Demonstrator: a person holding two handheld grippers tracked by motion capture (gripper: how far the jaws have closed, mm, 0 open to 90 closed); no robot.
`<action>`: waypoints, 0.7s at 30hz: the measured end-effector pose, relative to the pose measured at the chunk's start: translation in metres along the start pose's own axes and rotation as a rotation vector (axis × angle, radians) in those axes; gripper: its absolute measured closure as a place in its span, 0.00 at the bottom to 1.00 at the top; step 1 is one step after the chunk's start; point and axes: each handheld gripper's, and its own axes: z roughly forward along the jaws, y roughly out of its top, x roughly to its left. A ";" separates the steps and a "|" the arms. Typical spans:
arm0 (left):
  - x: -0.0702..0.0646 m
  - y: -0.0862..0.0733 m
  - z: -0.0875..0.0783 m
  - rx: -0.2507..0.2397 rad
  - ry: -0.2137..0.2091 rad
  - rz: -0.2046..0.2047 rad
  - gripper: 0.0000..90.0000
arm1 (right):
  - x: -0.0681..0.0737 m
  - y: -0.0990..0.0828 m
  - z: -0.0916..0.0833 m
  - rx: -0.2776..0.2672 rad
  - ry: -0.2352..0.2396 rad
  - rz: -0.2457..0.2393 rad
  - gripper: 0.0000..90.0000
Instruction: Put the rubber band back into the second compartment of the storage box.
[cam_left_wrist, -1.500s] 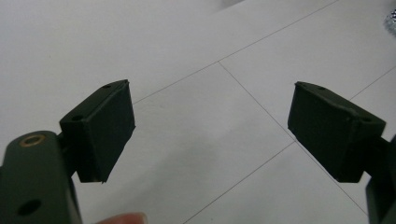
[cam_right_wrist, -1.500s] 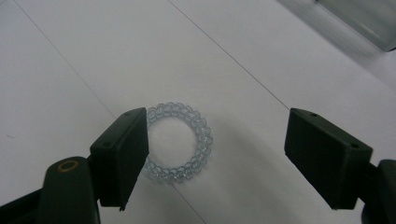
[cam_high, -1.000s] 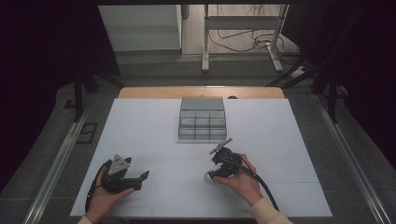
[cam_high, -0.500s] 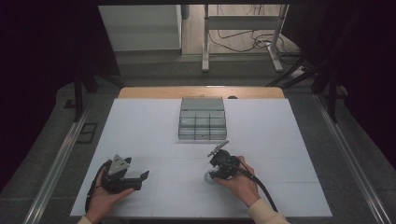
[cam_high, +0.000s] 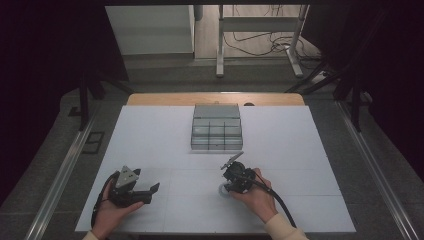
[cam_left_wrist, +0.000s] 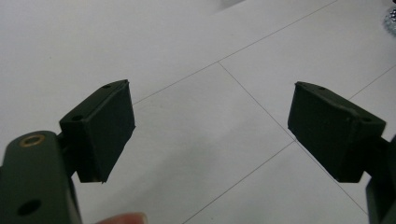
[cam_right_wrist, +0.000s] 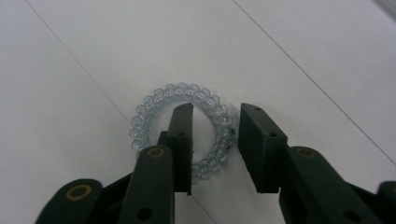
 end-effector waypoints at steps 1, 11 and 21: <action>0.000 0.000 0.000 0.000 0.000 0.000 0.17 | 0.000 0.000 0.000 0.000 0.000 0.002 0.74; 0.000 0.000 0.000 -0.001 0.000 0.001 0.17 | 0.000 -0.001 -0.001 -0.001 -0.001 -0.011 0.85; 0.000 0.000 0.000 -0.002 0.000 0.001 0.17 | 0.000 -0.001 -0.002 -0.005 -0.011 -0.027 0.89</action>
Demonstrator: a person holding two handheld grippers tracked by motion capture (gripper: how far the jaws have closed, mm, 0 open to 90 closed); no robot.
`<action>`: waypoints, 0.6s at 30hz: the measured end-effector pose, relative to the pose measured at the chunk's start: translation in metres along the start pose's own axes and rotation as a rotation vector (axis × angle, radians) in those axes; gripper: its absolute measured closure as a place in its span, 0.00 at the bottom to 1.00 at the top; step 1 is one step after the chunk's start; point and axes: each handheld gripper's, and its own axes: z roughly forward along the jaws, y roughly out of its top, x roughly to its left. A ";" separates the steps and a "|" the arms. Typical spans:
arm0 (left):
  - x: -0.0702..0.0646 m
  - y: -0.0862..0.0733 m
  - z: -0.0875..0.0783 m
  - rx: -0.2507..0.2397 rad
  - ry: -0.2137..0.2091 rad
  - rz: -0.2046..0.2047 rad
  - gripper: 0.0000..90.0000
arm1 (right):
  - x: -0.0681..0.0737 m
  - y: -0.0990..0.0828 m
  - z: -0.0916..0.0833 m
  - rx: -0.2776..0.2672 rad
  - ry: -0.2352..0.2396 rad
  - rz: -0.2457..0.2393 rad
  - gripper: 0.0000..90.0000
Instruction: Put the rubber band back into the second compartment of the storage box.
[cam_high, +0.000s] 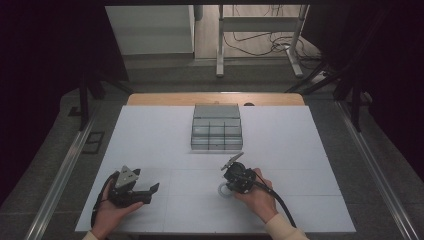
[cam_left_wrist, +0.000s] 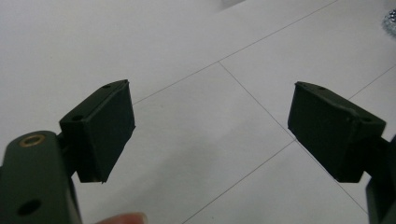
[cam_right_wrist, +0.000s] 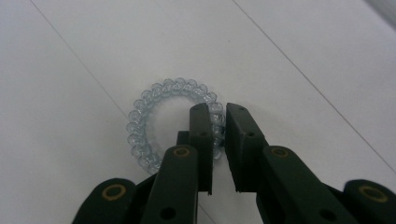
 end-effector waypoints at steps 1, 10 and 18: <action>0.000 0.000 0.000 0.000 0.000 0.000 0.17 | 0.000 0.000 0.000 -0.003 -0.003 -0.002 0.89; 0.000 0.000 0.000 0.000 0.000 -0.002 0.17 | -0.001 0.000 -0.009 -0.032 0.011 0.003 0.90; 0.000 0.000 0.000 -0.001 0.000 -0.002 0.17 | -0.003 0.001 -0.025 -0.074 0.007 0.000 0.90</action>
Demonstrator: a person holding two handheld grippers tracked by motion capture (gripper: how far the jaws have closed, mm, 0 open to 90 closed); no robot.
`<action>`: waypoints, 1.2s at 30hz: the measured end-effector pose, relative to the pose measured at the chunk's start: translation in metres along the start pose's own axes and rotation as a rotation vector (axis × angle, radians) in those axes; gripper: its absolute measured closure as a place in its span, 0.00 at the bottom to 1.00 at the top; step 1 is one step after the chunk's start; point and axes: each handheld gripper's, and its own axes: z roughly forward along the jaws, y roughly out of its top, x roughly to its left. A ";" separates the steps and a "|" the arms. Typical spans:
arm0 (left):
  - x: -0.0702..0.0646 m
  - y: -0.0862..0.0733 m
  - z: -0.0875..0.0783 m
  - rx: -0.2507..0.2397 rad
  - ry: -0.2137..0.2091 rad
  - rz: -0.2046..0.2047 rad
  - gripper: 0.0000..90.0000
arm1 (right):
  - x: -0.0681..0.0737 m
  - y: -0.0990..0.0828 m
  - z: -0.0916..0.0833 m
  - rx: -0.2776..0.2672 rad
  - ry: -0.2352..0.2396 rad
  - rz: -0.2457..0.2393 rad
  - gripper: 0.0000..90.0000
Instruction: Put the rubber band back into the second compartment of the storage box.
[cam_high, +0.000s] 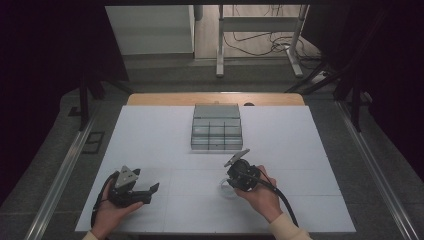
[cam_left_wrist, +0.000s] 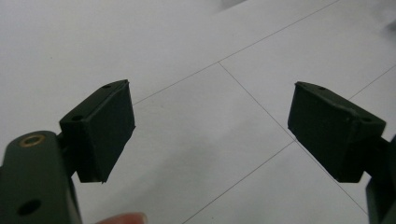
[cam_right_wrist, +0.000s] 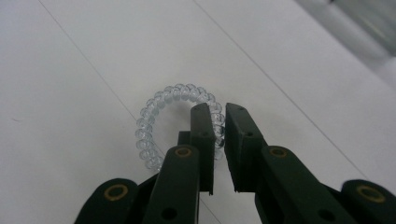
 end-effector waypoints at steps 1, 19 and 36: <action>0.000 0.000 0.000 0.000 0.000 0.000 0.17 | 0.000 0.000 -0.002 -0.008 0.001 0.000 0.90; 0.000 0.000 0.001 0.001 -0.001 0.003 0.17 | -0.004 0.007 -0.048 -0.125 -0.004 0.004 0.90; 0.000 0.000 0.001 0.002 0.000 0.003 0.17 | -0.005 0.009 -0.072 -0.180 -0.020 0.008 0.90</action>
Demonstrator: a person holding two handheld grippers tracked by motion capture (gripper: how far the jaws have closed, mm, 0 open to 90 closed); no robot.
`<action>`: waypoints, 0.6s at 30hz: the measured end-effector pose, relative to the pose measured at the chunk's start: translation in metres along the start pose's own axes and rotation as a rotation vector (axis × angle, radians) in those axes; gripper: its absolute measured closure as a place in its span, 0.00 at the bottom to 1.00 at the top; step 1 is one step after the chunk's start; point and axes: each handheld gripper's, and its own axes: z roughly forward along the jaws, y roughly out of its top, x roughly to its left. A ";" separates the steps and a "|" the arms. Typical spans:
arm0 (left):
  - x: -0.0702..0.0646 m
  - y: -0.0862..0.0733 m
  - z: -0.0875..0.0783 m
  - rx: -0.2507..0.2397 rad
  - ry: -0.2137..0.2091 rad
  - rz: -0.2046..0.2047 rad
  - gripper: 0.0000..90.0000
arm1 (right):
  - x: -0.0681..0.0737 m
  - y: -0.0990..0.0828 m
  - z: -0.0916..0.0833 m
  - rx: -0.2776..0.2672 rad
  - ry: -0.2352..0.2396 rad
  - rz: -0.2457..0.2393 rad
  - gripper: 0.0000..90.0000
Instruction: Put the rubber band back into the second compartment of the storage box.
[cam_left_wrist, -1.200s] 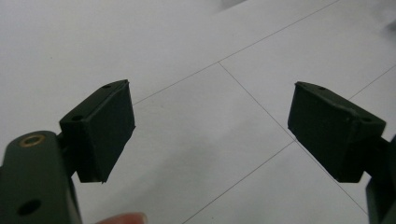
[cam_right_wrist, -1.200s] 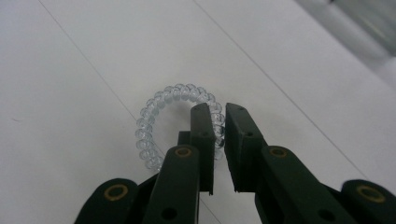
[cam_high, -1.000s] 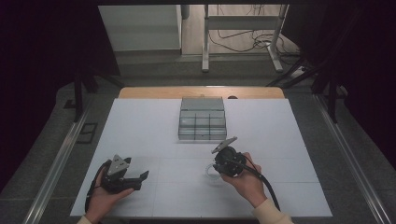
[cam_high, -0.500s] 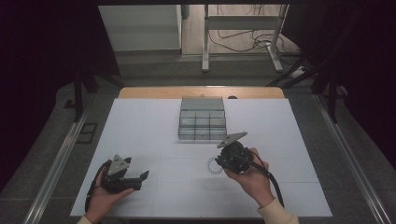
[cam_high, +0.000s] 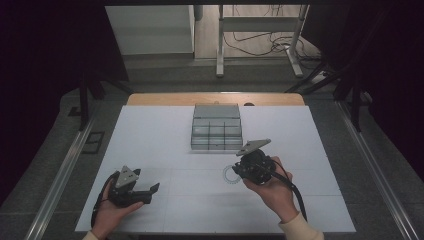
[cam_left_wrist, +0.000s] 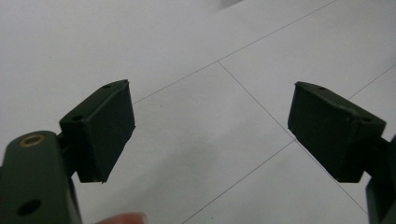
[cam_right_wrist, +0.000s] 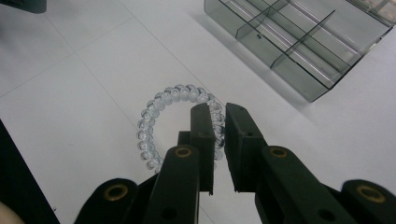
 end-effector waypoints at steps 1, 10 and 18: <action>0.000 0.000 0.000 0.000 0.000 0.000 0.17 | 0.000 0.000 0.000 0.000 -0.001 0.000 0.90; 0.000 0.000 0.000 0.000 0.002 -0.001 0.17 | -0.007 0.004 0.004 -0.010 -0.003 0.015 0.90; 0.000 0.000 0.000 -0.003 0.004 -0.008 0.17 | -0.015 0.014 0.011 -0.018 -0.001 0.027 0.90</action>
